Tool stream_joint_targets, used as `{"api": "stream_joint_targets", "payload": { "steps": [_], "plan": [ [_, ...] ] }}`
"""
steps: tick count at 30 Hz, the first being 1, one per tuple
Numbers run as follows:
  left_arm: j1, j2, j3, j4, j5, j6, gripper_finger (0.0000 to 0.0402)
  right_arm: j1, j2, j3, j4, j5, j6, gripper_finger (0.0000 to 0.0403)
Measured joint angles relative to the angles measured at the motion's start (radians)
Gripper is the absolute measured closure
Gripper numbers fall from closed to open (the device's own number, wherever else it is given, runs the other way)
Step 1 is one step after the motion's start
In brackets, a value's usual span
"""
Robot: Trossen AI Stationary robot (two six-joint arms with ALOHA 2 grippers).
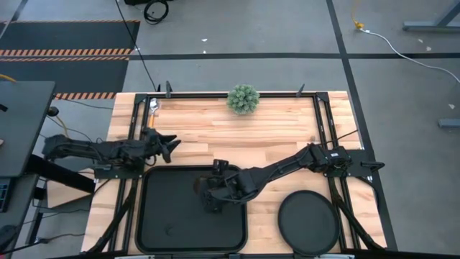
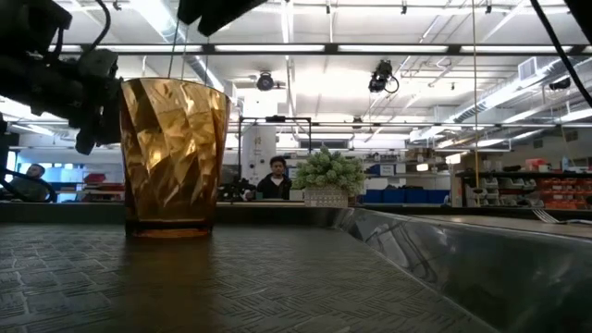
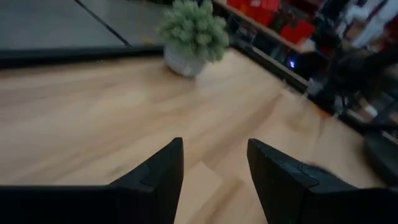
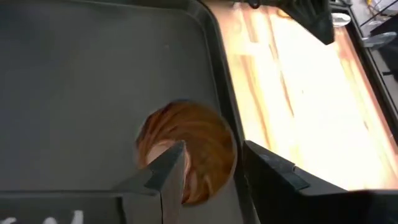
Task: Pick and place plate/cup/fork/spoon on tray
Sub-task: Put the brown cup on the black serving tray
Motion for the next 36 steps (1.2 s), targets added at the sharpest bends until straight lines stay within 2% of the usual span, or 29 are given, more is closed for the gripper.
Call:
{"api": "stream_joint_targets", "payload": {
  "steps": [4, 8, 14, 19, 24, 32, 36],
  "plan": [
    [0.0, 0.043, -0.001, 0.007, 0.12, 0.001, 0.0218, 0.013, -0.003, -0.004, -0.09, -0.002, 0.052, 0.0238],
    [-0.005, 0.076, -0.007, 0.043, 0.223, 0.046, 0.0218, 0.014, -0.001, -0.044, -0.248, -0.006, 0.184, 0.0238],
    [-0.083, 0.095, -0.008, 0.182, 0.244, 0.197, 0.0218, 0.015, -0.001, -0.137, -0.38, -0.052, 0.344, 0.0238],
    [-0.189, 0.099, -0.007, 0.271, 0.245, 0.319, 0.0218, 0.008, -0.001, -0.258, -0.192, -0.072, 0.301, 0.0238],
    [-0.322, 0.117, -0.006, 0.345, 0.276, 0.373, 0.0218, -0.008, -0.001, -0.352, 0.117, -0.117, 0.16, 0.0238],
    [-0.488, 0.19, -0.004, 0.541, 0.275, 0.438, 0.0218, -0.022, -0.001, -0.391, 0.524, -0.157, -0.065, 0.0238],
    [-0.525, 0.241, -0.004, 0.611, 0.271, 0.438, 0.0218, -0.022, -0.001, -0.382, 0.6, -0.198, -0.131, 0.0238]
  ]
}}
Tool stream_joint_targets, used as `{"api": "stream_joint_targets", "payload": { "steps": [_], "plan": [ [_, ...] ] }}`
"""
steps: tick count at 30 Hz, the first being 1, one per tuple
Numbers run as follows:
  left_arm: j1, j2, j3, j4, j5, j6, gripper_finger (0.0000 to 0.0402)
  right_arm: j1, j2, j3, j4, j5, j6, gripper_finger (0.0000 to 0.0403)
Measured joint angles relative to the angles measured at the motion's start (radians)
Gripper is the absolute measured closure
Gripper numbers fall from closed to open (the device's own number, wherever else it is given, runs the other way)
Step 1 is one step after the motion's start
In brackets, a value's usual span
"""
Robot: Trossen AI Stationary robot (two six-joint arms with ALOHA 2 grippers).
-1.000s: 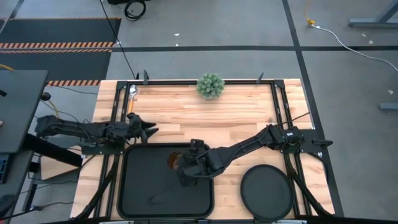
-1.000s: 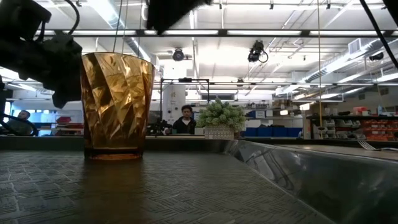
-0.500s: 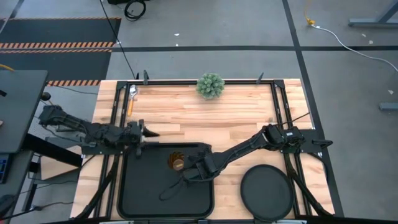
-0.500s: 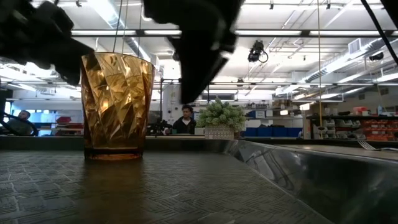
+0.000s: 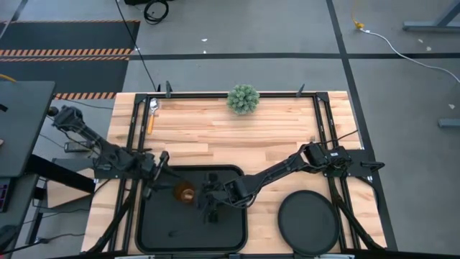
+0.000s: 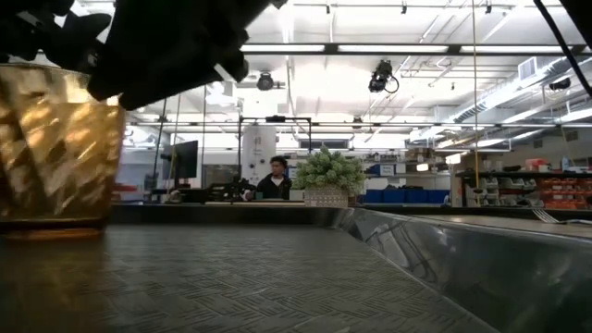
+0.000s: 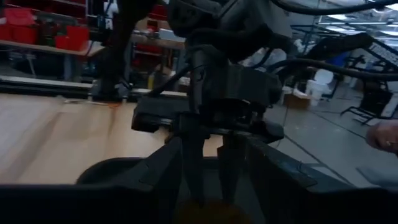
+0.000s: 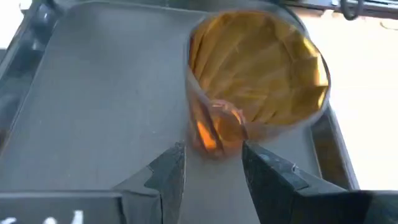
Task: Pick and place plate/cup/fork/spoon on tray
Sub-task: Put the brown cup on the black serving tray
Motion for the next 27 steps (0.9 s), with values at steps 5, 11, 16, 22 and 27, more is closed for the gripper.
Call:
{"api": "stream_joint_targets", "payload": {
  "steps": [5, 11, 16, 22, 27],
  "plan": [
    [-0.026, 0.087, 0.001, 0.014, -0.002, -0.074, 0.0216, 0.0, 0.0, 0.01, -0.033, 0.001, 0.018, 0.0238],
    [-0.07, 0.222, 0.11, -0.019, -0.003, -0.045, 0.0165, 0.001, 0.0, 0.01, -0.147, 0.0, 0.115, 0.0238],
    [-0.11, 0.364, 0.36, -0.324, -0.002, 0.057, 0.0106, 0.001, -0.016, 0.01, -0.196, 0.008, 0.163, 0.0238],
    [-0.12, 0.558, 0.561, -0.534, -0.003, 0.023, 0.0082, 0.013, -0.033, 0.01, -0.218, 0.07, 0.208, 0.024],
    [-0.12, 0.681, 0.624, -0.567, -0.003, 0.003, 0.0089, 0.05, -0.033, 0.01, -0.301, 0.095, 0.268, 0.0241]
  ]
}}
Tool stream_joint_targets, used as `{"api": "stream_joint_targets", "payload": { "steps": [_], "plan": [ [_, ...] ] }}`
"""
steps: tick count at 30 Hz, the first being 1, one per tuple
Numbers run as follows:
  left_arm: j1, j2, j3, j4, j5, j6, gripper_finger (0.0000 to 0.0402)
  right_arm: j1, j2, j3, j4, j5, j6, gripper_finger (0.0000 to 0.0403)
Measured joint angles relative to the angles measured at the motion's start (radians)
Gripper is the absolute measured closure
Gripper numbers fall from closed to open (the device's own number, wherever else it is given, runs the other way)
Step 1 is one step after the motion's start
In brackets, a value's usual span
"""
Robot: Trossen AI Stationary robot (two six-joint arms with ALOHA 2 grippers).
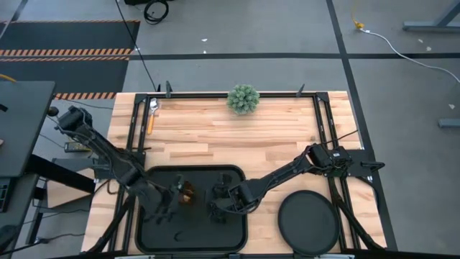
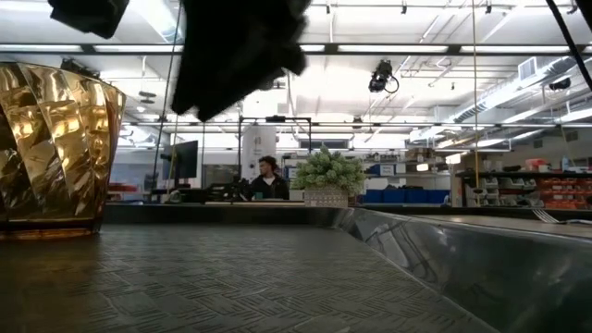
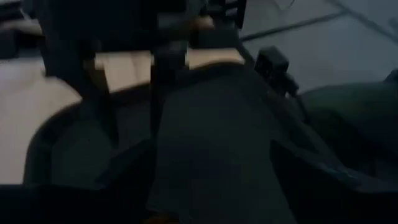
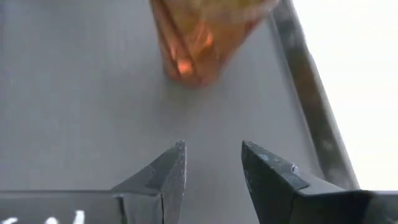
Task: Pick and place plate/cup/fork/spoon on tray
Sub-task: Put the brown cup on the black serving tray
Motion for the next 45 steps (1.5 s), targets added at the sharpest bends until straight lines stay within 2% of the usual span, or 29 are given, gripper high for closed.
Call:
{"api": "stream_joint_targets", "payload": {
  "steps": [9, 16, 18, 23, 25, 34, 41, 45],
  "plan": [
    [0.0, 0.068, 0.135, -0.174, 0.0, -0.024, 0.0092, 0.043, -0.005, -0.001, -0.083, 0.005, 0.1, 0.0241],
    [-0.019, 0.068, 0.141, -0.266, 0.003, -0.09, 0.0092, 0.033, -0.005, -0.001, -0.037, -0.017, 0.096, 0.0243],
    [-0.032, 0.074, 0.138, -0.306, 0.003, -0.133, 0.0092, 0.022, -0.005, -0.001, -0.003, -0.069, 0.097, 0.0243],
    [-0.106, 0.074, 0.099, -0.306, -0.036, -0.191, 0.0092, -0.021, -0.003, -0.001, 0.13, -0.294, 0.096, 0.0243],
    [-0.138, 0.072, 0.08, -0.3, -0.061, -0.211, 0.0092, -0.038, -0.002, -0.001, 0.175, -0.324, 0.096, 0.0243],
    [-0.236, 0.072, 0.048, -0.312, -0.103, -0.289, 0.0092, -0.083, -0.001, -0.001, 0.213, -0.328, 0.092, 0.0243],
    [-0.231, 0.074, 0.047, -0.322, -0.211, -0.286, 0.0092, -0.084, -0.001, -0.001, 0.211, -0.319, 0.062, 0.0243],
    [-0.187, 0.074, 0.047, -0.325, -0.224, -0.253, 0.0092, -0.068, -0.001, -0.001, 0.203, -0.288, 0.065, 0.0243]
  ]
}}
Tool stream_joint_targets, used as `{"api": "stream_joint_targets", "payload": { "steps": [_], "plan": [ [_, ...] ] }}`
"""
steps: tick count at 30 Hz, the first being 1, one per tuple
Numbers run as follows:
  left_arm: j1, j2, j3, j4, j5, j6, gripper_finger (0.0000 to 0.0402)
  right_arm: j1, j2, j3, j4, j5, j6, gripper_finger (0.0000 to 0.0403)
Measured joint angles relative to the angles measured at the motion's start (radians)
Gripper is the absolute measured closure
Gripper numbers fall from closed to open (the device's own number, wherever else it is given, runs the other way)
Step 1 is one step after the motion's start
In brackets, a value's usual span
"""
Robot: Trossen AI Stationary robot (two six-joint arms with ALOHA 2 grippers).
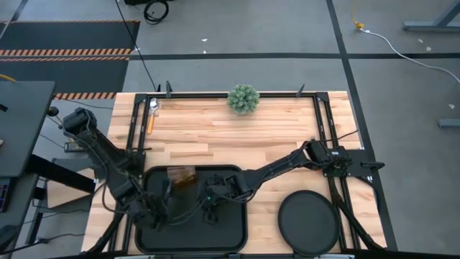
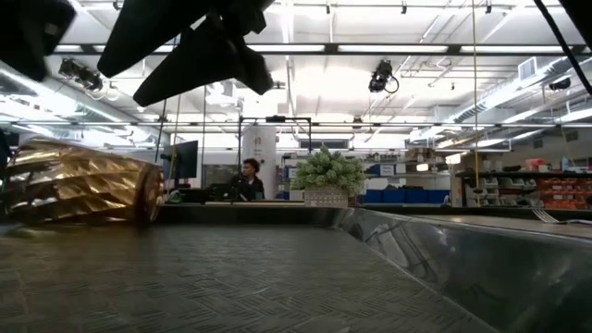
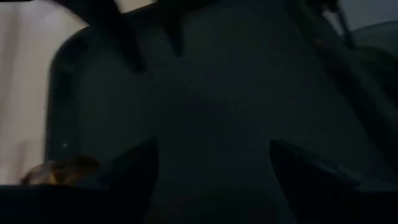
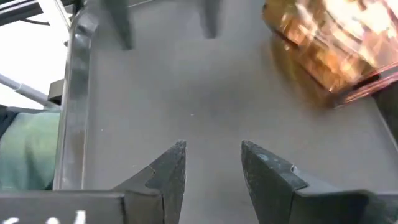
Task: Pick and place plate/cup/fork/spoon on tray
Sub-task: Put the brown cup on the black serving tray
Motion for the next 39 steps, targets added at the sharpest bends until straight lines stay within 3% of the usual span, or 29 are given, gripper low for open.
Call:
{"api": "stream_joint_targets", "payload": {
  "steps": [5, 9, 14, 20, 23, 28, 34, 39],
  "plan": [
    [0.048, -0.002, 0.0, -0.038, -0.002, 0.019, 0.0092, 0.021, 0.0, 0.0, -0.004, 0.003, -0.006, 0.0243],
    [0.06, -0.003, 0.0, -0.105, 0.004, -0.095, 0.0092, 0.03, 0.0, 0.0, -0.018, 0.031, -0.006, 0.0243],
    [-0.003, -0.003, 0.0, -0.34, 0.028, -0.48, 0.0092, 0.046, 0.0, 0.0, -0.04, 0.047, 0.009, 0.0243],
    [-0.178, -0.003, 0.0, -0.7, -0.018, -1.068, 0.0092, 0.065, 0.0, 0.0, -0.047, 0.094, 0.012, 0.0243],
    [-0.261, -0.004, -0.006, -0.785, -0.064, -1.278, 0.0092, 0.077, 0.0, 0.0, -0.047, 0.093, 0.012, 0.0243],
    [-0.316, -0.004, -0.1, -0.698, -0.147, -1.414, 0.0092, 0.087, 0.0, 0.0, -0.047, 0.093, 0.012, 0.0243],
    [-0.295, -0.003, -0.286, -0.46, -0.206, -1.418, 0.0092, 0.089, 0.0, 0.0, -0.048, 0.092, 0.011, 0.0243],
    [-0.293, -0.003, -0.38, -0.267, -0.366, -1.366, 0.0092, 0.089, 0.0, 0.0, -0.048, 0.091, 0.002, 0.0243]
  ]
}}
